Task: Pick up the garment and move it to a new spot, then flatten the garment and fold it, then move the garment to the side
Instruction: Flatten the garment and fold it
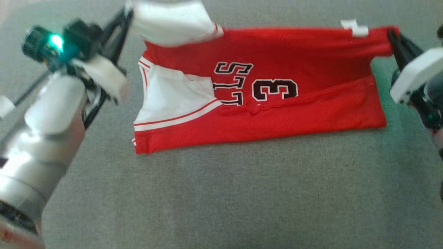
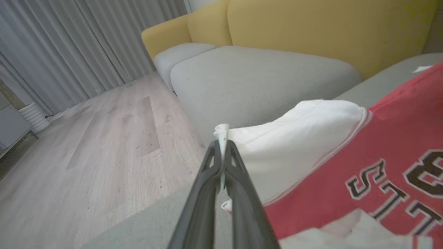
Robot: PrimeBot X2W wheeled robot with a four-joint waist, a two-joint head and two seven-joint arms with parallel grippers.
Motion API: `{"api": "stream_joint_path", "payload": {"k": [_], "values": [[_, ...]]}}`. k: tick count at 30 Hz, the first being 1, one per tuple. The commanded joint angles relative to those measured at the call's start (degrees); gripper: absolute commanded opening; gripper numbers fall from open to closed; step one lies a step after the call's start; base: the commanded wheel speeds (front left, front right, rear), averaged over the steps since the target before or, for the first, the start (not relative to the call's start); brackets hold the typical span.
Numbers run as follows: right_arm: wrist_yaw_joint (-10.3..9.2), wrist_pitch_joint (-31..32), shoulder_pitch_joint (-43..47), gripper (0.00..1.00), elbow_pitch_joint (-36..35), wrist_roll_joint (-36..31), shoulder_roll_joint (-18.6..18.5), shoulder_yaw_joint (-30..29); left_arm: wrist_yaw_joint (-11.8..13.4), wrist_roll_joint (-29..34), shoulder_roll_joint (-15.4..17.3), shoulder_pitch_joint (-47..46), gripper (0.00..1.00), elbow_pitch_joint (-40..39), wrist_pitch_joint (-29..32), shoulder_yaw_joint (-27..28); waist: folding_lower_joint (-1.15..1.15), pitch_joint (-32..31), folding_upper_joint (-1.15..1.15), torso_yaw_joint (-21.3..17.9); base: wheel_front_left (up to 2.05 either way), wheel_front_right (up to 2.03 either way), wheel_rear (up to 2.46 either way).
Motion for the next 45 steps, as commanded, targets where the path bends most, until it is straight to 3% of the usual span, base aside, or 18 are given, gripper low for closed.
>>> {"api": "stream_joint_path", "payload": {"k": [1, 7, 15, 20, 29, 30, 31, 32, 33, 37, 41, 45], "values": [[-0.04, 0.4, 1.0, 0.0, -1.7, 0.7, -2.0, 0.9, 0.0, 0.6, 3.4, -1.6, 0.0, -1.6, 0.1, 0.8, 0.01, -1.5, 0.0, 0.9, 0.0, 0.0, 0.0], [-0.04, 3.7, 5.4, 0.0, -4.2, 4.5, -6.4, 5.6, -0.2, 0.2, 6.3, 5.4, 0.0, -8.5, 5.6, -3.7, 0.01, -3.8, 0.0, 1.7, 0.0, 0.0, 0.0], [-0.04, 10.1, 8.8, 0.0, -8.1, 7.2, -11.3, 13.4, -0.3, -2.4, 12.0, 12.8, 0.0, -18.7, 17.2, -8.0, 0.01, -5.4, 0.0, 1.5, 0.0, 0.0, 0.0], [-0.04, 13.3, 9.2, 0.0, -9.2, 9.1, -12.8, 16.5, 0.3, -4.1, 14.2, 15.2, 0.0, -24.4, 22.9, -9.2, 0.01, -5.4, 0.0, 1.2, 0.0, 0.0, 0.0], [-0.04, 15.8, 8.5, 0.0, -9.5, 11.1, -13.7, 19.1, 2.6, -6.2, 16.5, 16.6, 0.0, -30.2, 28.0, -9.2, 0.01, -5.1, 0.0, 0.6, 0.0, 0.0, 0.0], [-0.04, 16.0, 8.5, 0.07, -9.2, 11.4, -13.6, 19.1, 2.9, -6.4, 16.6, 16.8, 0.0, -30.5, 28.4, -9.3, 0.01, -5.1, 0.0, 0.5, 0.0, 0.0, 0.0], [-0.04, 16.5, 8.5, 1.0, -8.6, 12.1, -13.3, 18.9, 3.3, -6.5, 16.6, 17.0, 0.29, -30.9, 28.5, -9.2, 0.01, -5.1, 0.0, 0.4, 0.0, 0.0, 0.0], [-0.04, 16.8, 8.5, 1.0, -8.7, 12.5, -13.0, 19.1, 3.8, -6.7, 16.5, 17.1, 0.83, -31.3, 28.2, -8.9, 0.01, -5.2, 0.0, 0.3, 0.0, 0.0, 0.0], [-0.04, 16.6, 8.3, 1.0, -8.8, 12.9, -12.9, 18.9, 4.2, -6.9, 16.4, 17.3, 1.0, -31.5, 27.9, -8.6, 0.01, -5.2, 0.0, 0.1, 0.0, 0.0, 0.0], [-0.04, 13.4, 6.9, 1.0, -9.7, 14.6, -12.6, 16.7, 6.5, -8.1, 15.9, 16.9, 1.0, -32.4, 25.0, -6.0, 0.01, -5.7, 0.0, -0.3, 0.0, 0.0, 0.0], [-0.04, 4.8, 5.0, 1.0, -10.4, 18.8, -10.3, 10.0, 11.9, -9.3, 14.4, 15.6, 1.0, -33.1, 17.1, 0.1, 0.01, -6.9, 0.0, -0.7, 0.0, 0.0, 0.0], [-0.04, -5.0, 4.7, 1.0, -10.9, 18.3, -6.6, 5.9, 15.9, -11.4, 11.6, 16.5, 1.0, -32.9, 9.2, 5.1, 0.01, -8.1, 0.0, -1.1, 0.0, 0.0, 0.0]]}}
